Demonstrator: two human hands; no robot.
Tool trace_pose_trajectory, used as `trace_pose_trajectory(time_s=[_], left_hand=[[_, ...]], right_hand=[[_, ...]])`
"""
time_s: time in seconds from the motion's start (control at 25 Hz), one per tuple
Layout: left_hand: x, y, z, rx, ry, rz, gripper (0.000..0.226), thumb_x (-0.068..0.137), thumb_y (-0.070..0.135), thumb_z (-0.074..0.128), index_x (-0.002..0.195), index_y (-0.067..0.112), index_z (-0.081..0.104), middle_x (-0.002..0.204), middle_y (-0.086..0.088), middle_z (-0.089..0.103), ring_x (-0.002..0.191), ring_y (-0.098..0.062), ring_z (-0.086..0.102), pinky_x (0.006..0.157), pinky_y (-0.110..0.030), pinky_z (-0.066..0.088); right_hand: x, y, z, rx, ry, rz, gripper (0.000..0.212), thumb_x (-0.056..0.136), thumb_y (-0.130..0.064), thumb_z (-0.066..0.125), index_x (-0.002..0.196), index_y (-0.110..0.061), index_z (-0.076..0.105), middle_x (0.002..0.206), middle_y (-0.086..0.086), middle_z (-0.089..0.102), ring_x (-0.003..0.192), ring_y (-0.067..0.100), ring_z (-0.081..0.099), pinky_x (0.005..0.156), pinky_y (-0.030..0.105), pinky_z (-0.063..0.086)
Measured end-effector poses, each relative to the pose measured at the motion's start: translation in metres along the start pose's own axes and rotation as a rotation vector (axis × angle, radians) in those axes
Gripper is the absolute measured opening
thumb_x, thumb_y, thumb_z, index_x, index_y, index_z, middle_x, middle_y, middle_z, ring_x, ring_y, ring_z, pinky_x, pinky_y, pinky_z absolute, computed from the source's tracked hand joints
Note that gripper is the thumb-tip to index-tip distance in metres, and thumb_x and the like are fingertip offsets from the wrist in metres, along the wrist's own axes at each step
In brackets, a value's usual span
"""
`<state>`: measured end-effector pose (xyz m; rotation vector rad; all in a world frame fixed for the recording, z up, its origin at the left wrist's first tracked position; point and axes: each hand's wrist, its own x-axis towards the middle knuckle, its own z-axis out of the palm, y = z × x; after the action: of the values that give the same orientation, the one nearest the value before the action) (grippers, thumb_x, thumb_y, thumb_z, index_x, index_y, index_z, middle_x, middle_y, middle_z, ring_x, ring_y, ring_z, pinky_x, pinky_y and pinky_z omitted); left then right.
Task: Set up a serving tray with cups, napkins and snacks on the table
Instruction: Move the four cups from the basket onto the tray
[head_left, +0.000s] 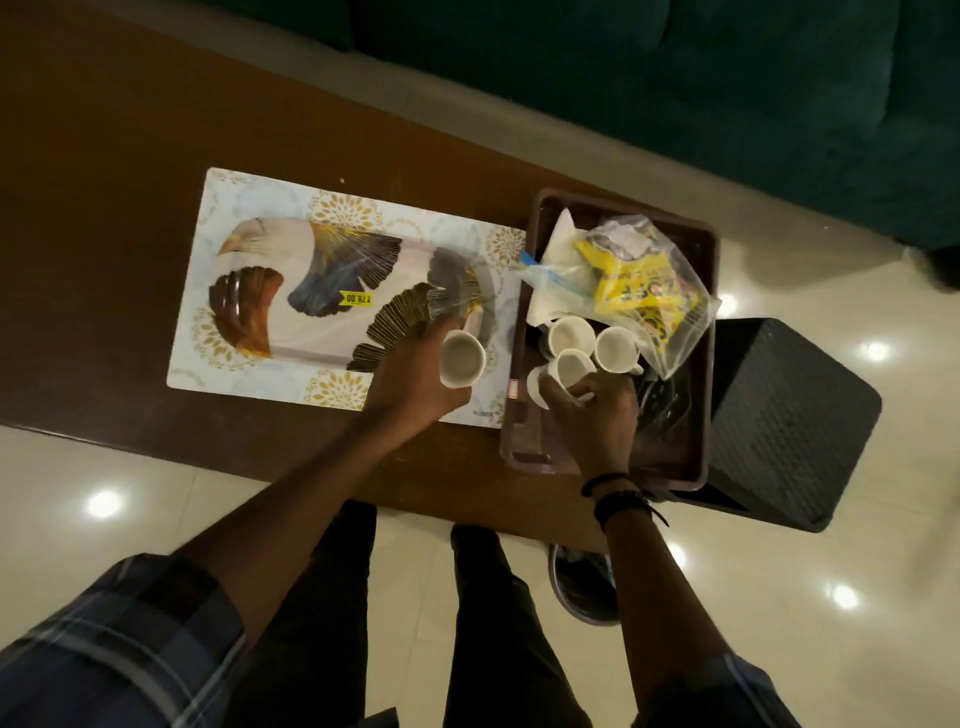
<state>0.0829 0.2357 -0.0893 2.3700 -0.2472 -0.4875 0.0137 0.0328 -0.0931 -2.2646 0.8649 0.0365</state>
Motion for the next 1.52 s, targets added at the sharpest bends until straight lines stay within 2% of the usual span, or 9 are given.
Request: trace_pose_trajectory(time_s=[0.12, 0.2, 0.28, 0.4, 0.52, 0.72, 0.96, 1.2, 1.52], left_hand=[[0.002, -0.021, -0.02, -0.005, 0.012, -0.047, 0.068, 0.062, 0.034, 0.083, 0.12, 0.023, 0.049, 0.116, -0.004, 0.063, 0.101, -0.025, 0.062, 0.075, -0.034, 0.049], [0.006, -0.038, -0.033, -0.004, 0.03, -0.078, 0.07, 0.062, 0.038, 0.083, 0.121, 0.023, 0.049, 0.114, -0.004, 0.064, 0.101, -0.025, 0.063, 0.077, -0.036, 0.049], [0.01, -0.057, -0.046, 0.012, 0.051, -0.1, 0.068, 0.062, 0.042, 0.083, 0.118, 0.019, 0.05, 0.113, -0.006, 0.066, 0.101, -0.027, 0.064, 0.076, -0.035, 0.048], [0.017, -0.089, -0.061, 0.019, 0.082, -0.135, 0.073, 0.062, 0.043, 0.082, 0.121, 0.017, 0.049, 0.114, -0.009, 0.066, 0.101, -0.03, 0.065, 0.076, -0.035, 0.05], [0.027, -0.121, -0.072, 0.016, 0.092, -0.205, 0.073, 0.06, 0.039, 0.085, 0.118, 0.01, 0.051, 0.112, -0.013, 0.064, 0.1, -0.03, 0.062, 0.074, -0.033, 0.046], [0.039, -0.144, -0.074, 0.055, 0.068, -0.215, 0.074, 0.064, 0.036, 0.084, 0.124, 0.011, 0.05, 0.111, -0.013, 0.063, 0.101, -0.028, 0.06, 0.074, -0.028, 0.041], [0.041, -0.148, -0.07, 0.017, -0.017, -0.193, 0.069, 0.066, 0.03, 0.082, 0.127, 0.019, 0.051, 0.111, -0.015, 0.06, 0.1, -0.032, 0.06, 0.073, -0.029, 0.042], [0.037, -0.141, -0.07, 0.037, -0.018, -0.168, 0.073, 0.066, 0.024, 0.083, 0.129, 0.014, 0.047, 0.115, -0.018, 0.054, 0.099, -0.036, 0.06, 0.075, -0.033, 0.044], [0.022, -0.13, -0.066, 0.214, -0.087, -0.219, 0.094, 0.064, 0.025, 0.083, 0.143, 0.022, 0.032, 0.136, -0.017, 0.041, 0.121, -0.04, 0.05, 0.091, -0.049, 0.047]], right_hand=[[-0.003, -0.043, 0.02, 0.073, -0.03, -0.104, 0.049, 0.071, -0.041, 0.078, 0.047, -0.027, 0.038, 0.064, 0.004, 0.055, 0.059, 0.017, 0.05, 0.053, 0.021, 0.032], [-0.001, -0.066, 0.044, 0.079, -0.075, -0.141, 0.039, 0.072, -0.042, 0.078, 0.056, -0.023, 0.048, 0.071, 0.005, 0.063, 0.066, 0.017, 0.057, 0.057, 0.027, 0.04], [0.0, -0.084, 0.072, 0.049, -0.149, -0.17, 0.033, 0.07, -0.045, 0.079, 0.077, -0.018, 0.06, 0.087, 0.003, 0.068, 0.079, 0.015, 0.061, 0.065, 0.025, 0.044], [-0.004, -0.103, 0.11, 0.088, -0.217, -0.224, 0.052, 0.069, -0.039, 0.08, 0.108, -0.019, 0.053, 0.106, 0.001, 0.066, 0.095, 0.017, 0.062, 0.074, 0.029, 0.048], [-0.006, -0.111, 0.145, 0.051, -0.298, -0.269, 0.062, 0.072, -0.03, 0.078, 0.124, -0.02, 0.047, 0.122, 0.003, 0.061, 0.111, 0.022, 0.057, 0.083, 0.033, 0.049], [-0.007, -0.116, 0.185, -0.174, -0.348, -0.281, 0.047, 0.07, -0.024, 0.074, 0.113, -0.017, 0.055, 0.118, 0.007, 0.058, 0.106, 0.022, 0.054, 0.072, 0.022, 0.038], [-0.02, -0.126, 0.195, -0.151, -0.324, -0.243, 0.059, 0.072, -0.008, 0.078, 0.126, -0.011, 0.055, 0.129, 0.017, 0.048, 0.103, 0.033, 0.062, 0.077, 0.027, 0.048], [-0.021, -0.129, 0.194, -0.152, -0.331, -0.242, 0.061, 0.075, -0.015, 0.078, 0.131, -0.013, 0.053, 0.131, 0.018, 0.045, 0.097, 0.036, 0.065, 0.076, 0.03, 0.05], [-0.018, -0.113, 0.165, -0.194, -0.425, -0.345, 0.088, 0.072, -0.029, 0.079, 0.146, -0.015, 0.034, 0.142, 0.014, 0.041, 0.128, 0.034, 0.044, 0.092, 0.048, 0.052]])
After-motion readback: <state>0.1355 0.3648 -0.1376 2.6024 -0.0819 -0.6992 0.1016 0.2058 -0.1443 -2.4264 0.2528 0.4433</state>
